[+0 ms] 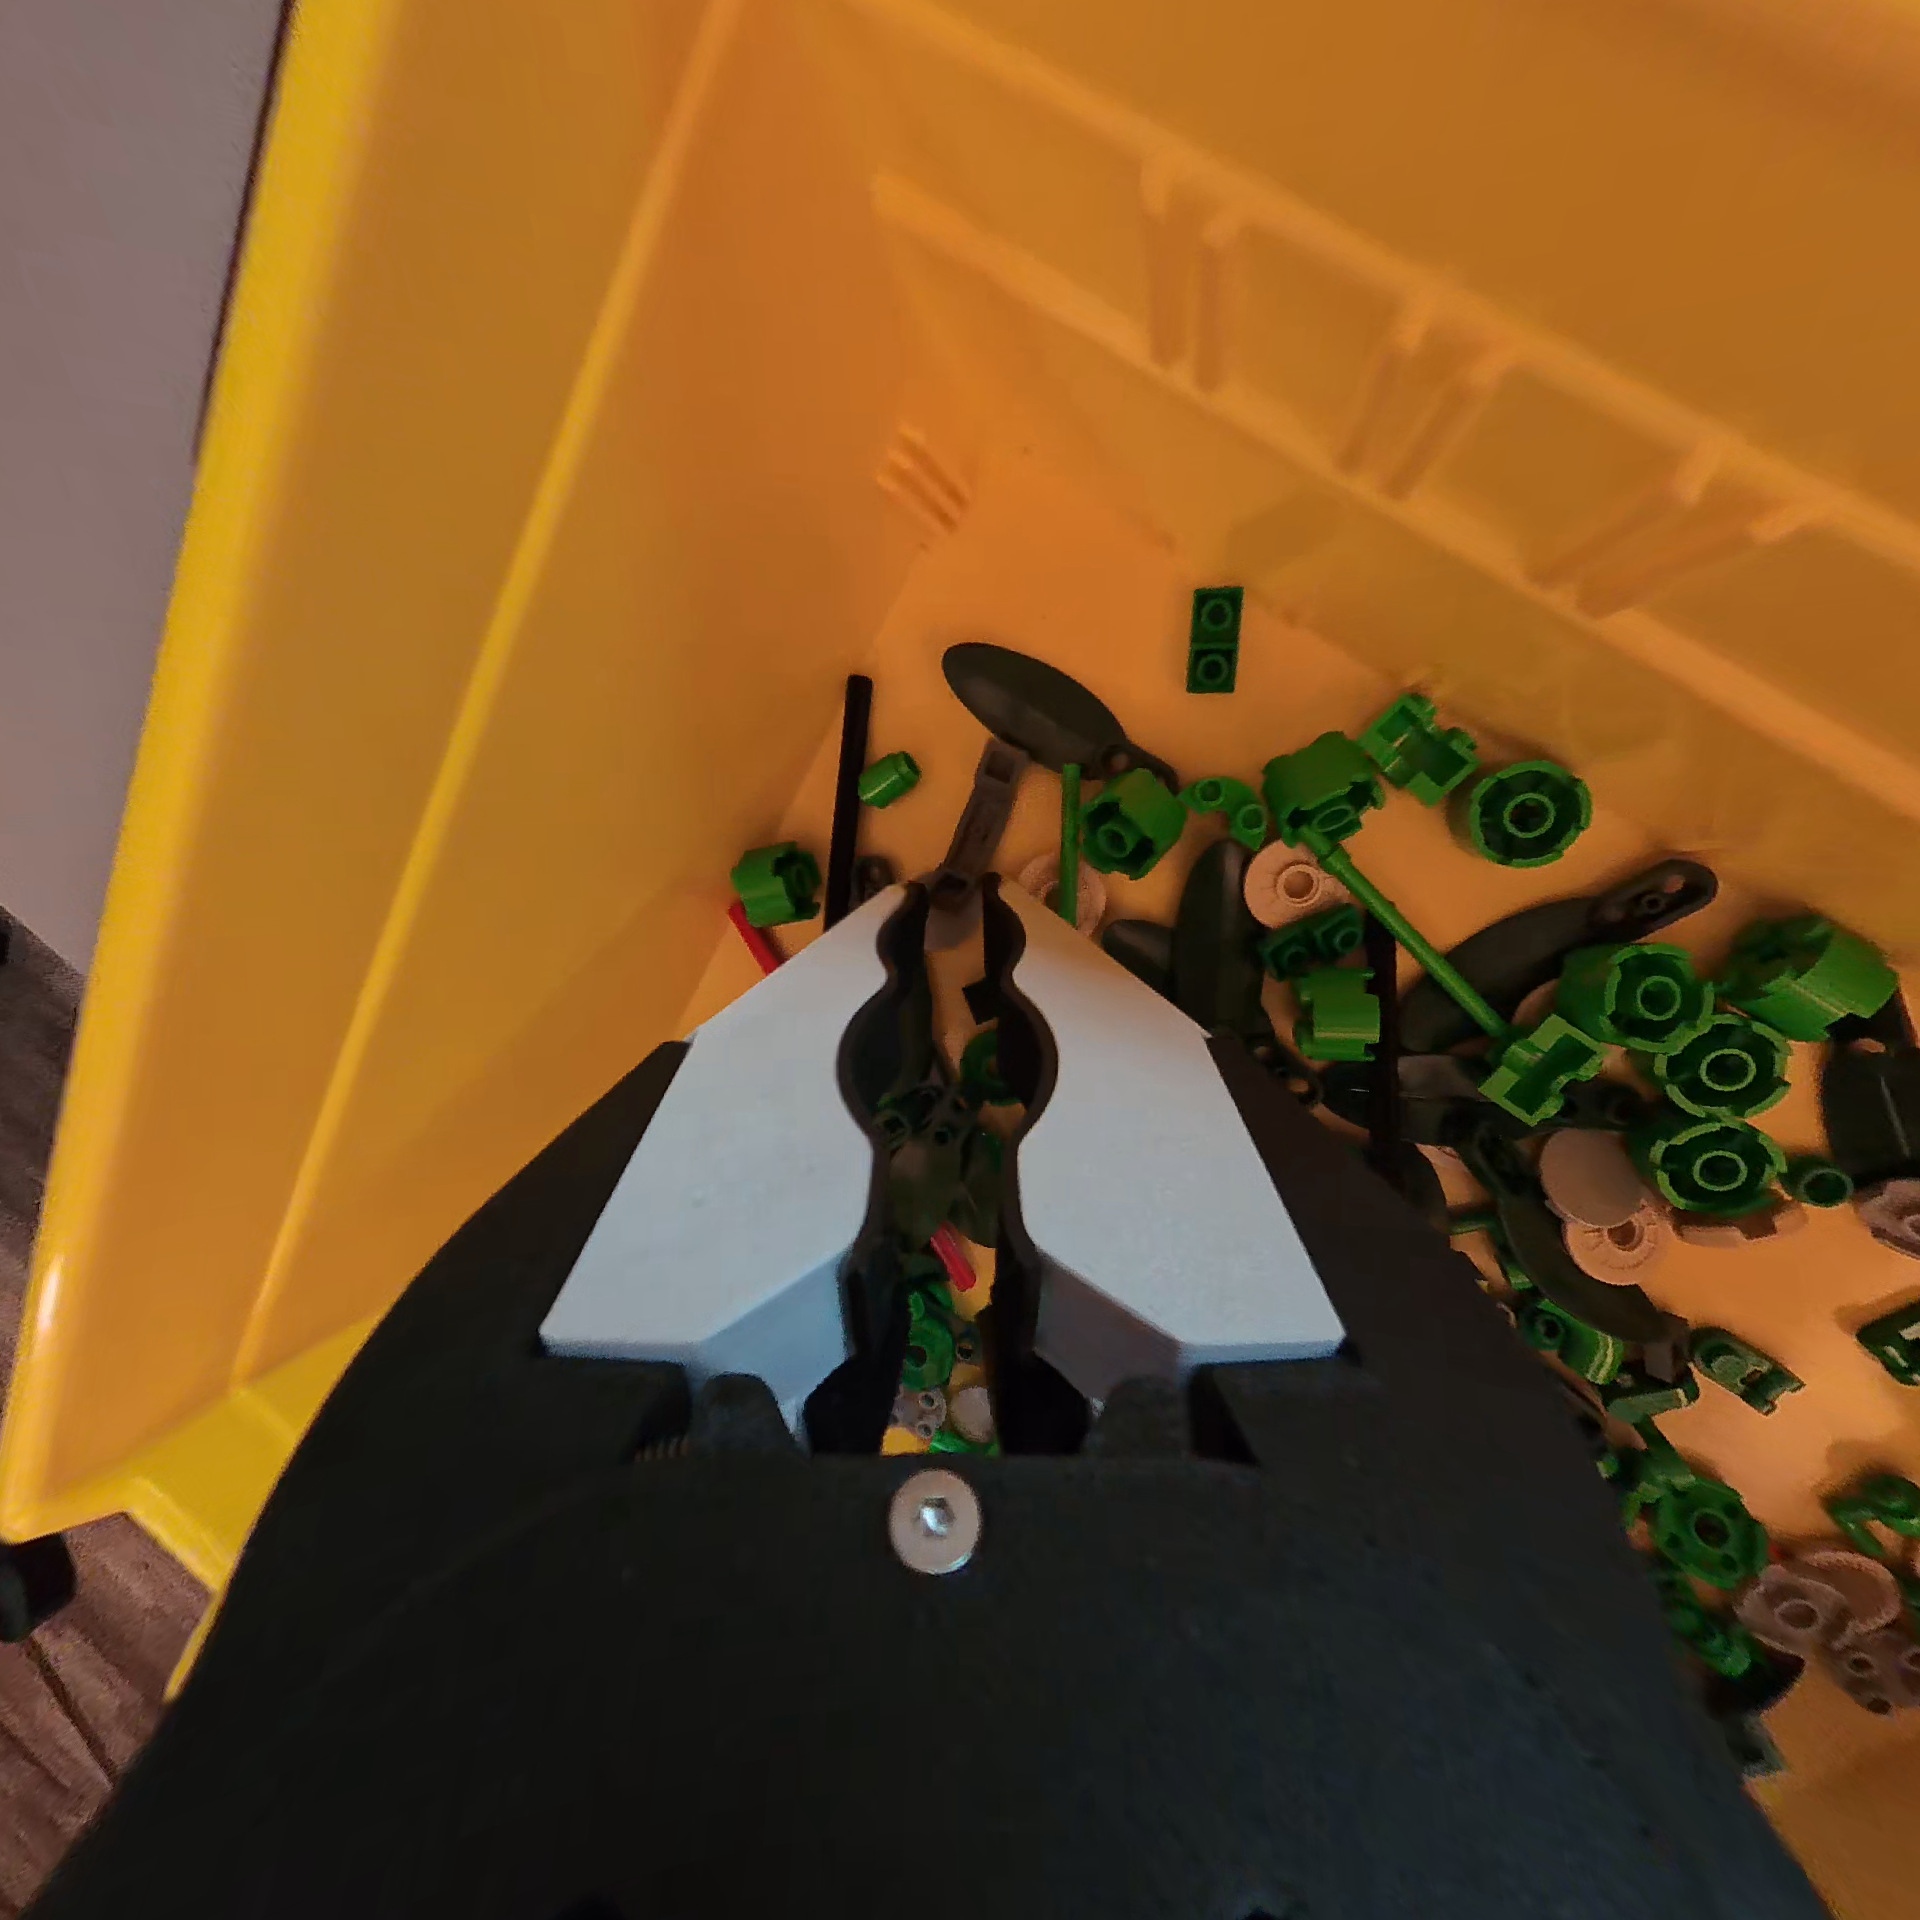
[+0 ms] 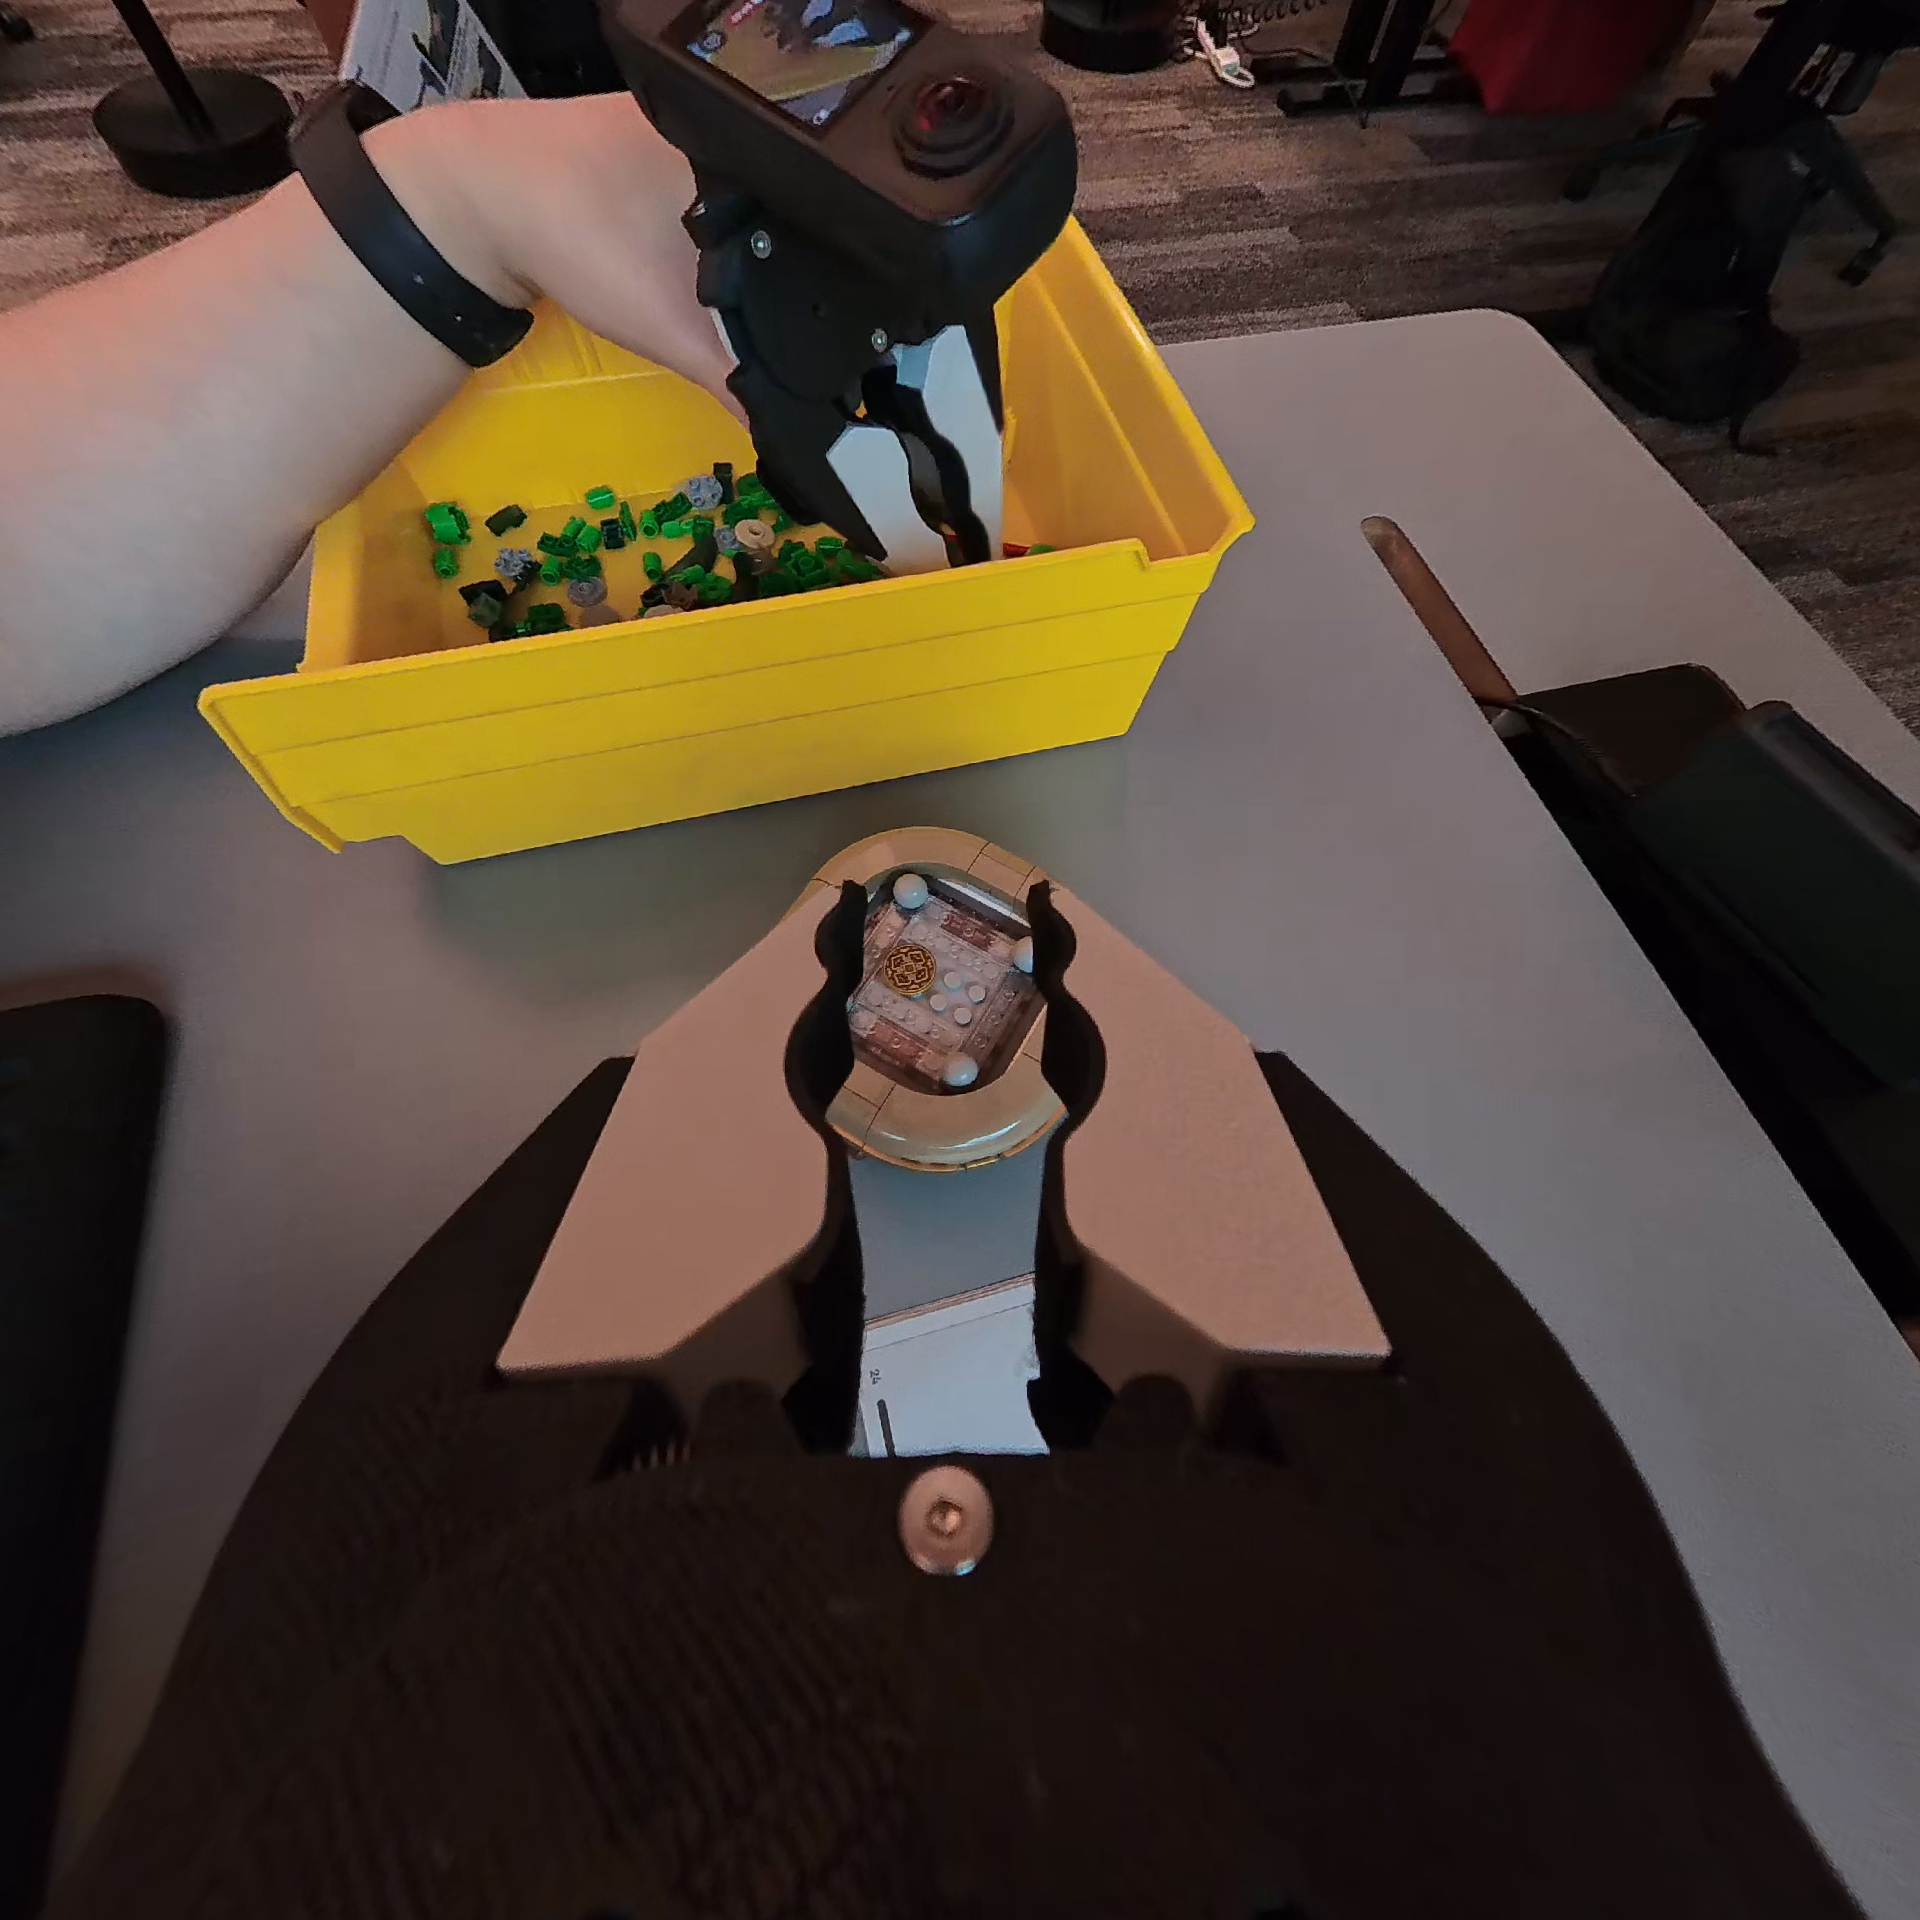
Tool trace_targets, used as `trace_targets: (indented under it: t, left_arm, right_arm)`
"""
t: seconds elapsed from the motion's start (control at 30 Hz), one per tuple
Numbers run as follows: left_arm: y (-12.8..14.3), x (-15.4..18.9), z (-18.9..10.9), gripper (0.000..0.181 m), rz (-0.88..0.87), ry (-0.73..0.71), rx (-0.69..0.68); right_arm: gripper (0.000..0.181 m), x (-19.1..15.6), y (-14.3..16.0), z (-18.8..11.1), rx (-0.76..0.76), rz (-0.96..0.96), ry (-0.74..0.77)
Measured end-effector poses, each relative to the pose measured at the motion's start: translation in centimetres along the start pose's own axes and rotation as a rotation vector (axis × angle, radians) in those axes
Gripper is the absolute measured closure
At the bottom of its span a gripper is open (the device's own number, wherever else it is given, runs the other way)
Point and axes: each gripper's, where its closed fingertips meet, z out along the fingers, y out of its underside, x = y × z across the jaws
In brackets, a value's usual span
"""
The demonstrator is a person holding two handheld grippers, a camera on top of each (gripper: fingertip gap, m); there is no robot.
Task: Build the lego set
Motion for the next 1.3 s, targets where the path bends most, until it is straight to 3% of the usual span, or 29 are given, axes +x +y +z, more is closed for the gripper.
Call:
trace_targets:
  t: [0.03,0.23,0.43,0.57,0.7,0.93,1.03,1.1,1.3]
  left_arm:
    - [0.0,0.1,0.0,0.173,0.001,0.004,-0.001]
    - [-0.1,-0.9,-0.8,0.175,0.003,-0.048,0.004]
    - [-2.3,-2.3,-4.6,0.175,-0.182,-0.018,0.173]
    - [-6.8,0.6,-9.2,0.175,-0.338,0.3,0.414]
    - [-9.6,4.5,-13.0,0.175,-0.389,0.589,0.495]
    - [-10.9,12.0,-13.7,0.175,-0.304,0.804,0.306]
    - [-11.2,13.7,-13.4,0.175,-0.291,0.85,0.258]
    - [-11.3,14.1,-13.3,0.175,-0.297,0.877,0.244]
    - [-11.4,13.9,-13.3,0.175,-0.386,0.954,0.243]
  right_arm:
    - [0.15,0.0,0.0,0.0,-0.001,-0.001,0.0]
    - [0.15,-0.2,0.2,0.2,-0.013,-0.01,-0.004]
    - [0.15,0.0,0.3,0.3,-0.014,-0.036,0.015]
    - [0.15,-0.9,-1.2,0.1,0.063,-0.145,0.022]
    - [0.148,-3.4,-2.9,-0.3,0.186,-0.415,0.034]
    - [0.145,-4.8,-2.4,1.3,0.115,-1.045,0.348]
    - [0.145,-4.9,-2.1,1.8,0.103,-1.095,0.372]
    - [0.154,-4.5,-1.7,1.9,0.074,-1.141,0.4]
    - [0.163,-4.6,-1.6,2.0,0.058,-1.243,0.451]
